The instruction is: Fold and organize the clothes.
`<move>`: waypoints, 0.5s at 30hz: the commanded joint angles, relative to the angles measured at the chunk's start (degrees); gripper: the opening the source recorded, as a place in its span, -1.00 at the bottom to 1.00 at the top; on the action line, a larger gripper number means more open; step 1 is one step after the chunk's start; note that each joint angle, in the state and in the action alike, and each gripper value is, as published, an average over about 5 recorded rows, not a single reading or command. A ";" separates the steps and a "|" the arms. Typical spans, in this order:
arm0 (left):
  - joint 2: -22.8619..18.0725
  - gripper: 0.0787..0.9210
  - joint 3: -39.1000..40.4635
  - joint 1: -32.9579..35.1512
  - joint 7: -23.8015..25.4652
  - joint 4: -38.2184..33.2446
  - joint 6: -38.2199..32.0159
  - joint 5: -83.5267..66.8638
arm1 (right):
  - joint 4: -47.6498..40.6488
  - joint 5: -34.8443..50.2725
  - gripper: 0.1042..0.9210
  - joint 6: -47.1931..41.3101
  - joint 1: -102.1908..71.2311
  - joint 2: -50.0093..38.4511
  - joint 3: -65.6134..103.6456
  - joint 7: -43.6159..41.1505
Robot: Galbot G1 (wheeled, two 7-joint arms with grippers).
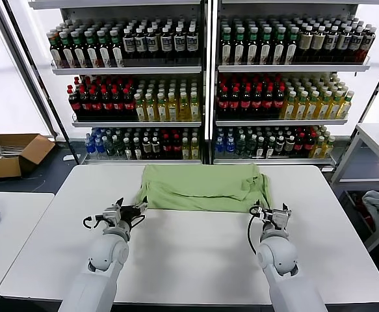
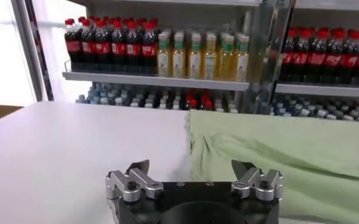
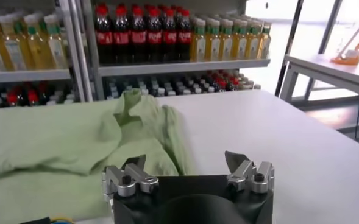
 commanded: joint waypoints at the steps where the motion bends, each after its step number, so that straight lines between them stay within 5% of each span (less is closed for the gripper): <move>1: -0.08 0.75 0.15 -0.39 -0.02 2.35 0.95 0.56 | -1.01 0.82 0.32 -1.15 0.10 0.90 0.14 0.79; 15: 0.26 -0.13 0.97 1.27 4.09 1.70 1.21 2.68 | -0.43 0.26 -0.65 -1.48 -3.53 2.68 0.01 1.08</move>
